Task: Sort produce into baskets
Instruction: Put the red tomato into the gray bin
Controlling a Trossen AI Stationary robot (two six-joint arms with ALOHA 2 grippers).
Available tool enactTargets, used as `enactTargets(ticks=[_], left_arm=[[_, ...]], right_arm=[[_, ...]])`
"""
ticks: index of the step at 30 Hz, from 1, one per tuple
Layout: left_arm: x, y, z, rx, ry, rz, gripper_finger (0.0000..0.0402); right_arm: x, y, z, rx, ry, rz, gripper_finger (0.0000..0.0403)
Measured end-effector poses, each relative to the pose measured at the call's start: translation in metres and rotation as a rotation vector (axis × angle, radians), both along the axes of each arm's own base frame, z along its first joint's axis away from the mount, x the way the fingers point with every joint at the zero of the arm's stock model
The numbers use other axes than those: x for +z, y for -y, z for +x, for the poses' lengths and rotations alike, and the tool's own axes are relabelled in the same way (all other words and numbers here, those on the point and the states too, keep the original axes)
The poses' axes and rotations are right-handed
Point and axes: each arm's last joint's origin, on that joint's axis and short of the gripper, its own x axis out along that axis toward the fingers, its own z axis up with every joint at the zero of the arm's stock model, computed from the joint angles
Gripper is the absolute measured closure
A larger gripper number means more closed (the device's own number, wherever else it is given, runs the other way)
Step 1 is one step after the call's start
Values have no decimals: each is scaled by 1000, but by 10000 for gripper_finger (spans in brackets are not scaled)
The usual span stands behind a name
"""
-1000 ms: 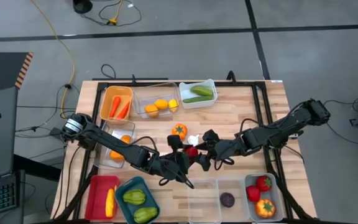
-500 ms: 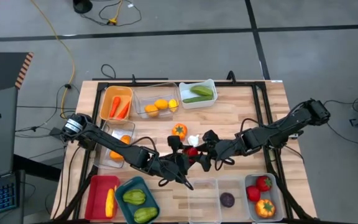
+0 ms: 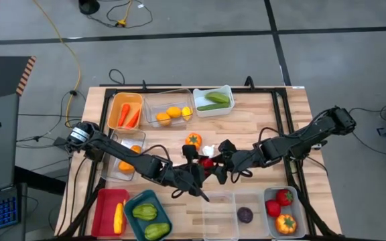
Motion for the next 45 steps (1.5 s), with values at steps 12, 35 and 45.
enactTargets(ticks=[12,35,45], left_arm=[[-2,-2,-1,-13,-37,35,40],[-6,-3,-4,-12,-90,51,40],[-6,-3,-4,-13,-89,49,40]], right_arm=[[-4,5,-12,15,-123,-32,117],[8,-36,-139,236,-715,264,117],[-11,-65,-169,179,-929,187,117]])
